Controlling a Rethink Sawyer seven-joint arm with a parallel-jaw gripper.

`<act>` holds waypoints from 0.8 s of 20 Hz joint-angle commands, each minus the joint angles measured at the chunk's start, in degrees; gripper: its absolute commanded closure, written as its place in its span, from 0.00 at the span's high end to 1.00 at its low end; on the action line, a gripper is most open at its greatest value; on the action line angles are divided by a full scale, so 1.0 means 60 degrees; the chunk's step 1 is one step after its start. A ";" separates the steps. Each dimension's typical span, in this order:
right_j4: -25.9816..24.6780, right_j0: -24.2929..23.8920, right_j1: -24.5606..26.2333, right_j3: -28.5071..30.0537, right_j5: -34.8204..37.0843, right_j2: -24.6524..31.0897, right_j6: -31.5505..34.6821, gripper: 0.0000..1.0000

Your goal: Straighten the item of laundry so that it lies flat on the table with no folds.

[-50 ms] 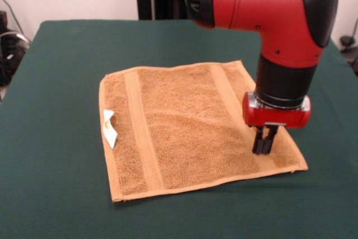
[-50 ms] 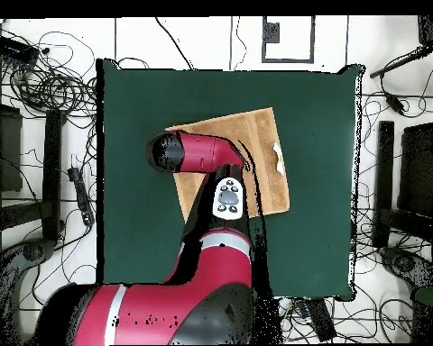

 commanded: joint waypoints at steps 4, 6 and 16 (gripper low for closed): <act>-0.1538 -0.0772 0.3114 0.0853 -0.2416 0.2137 -0.0204 0.00; -0.1675 -0.0849 0.3105 0.0875 -0.2451 0.2167 -0.0142 0.00; -0.1608 0.0170 0.3223 0.0297 -0.1970 0.0904 0.1256 0.00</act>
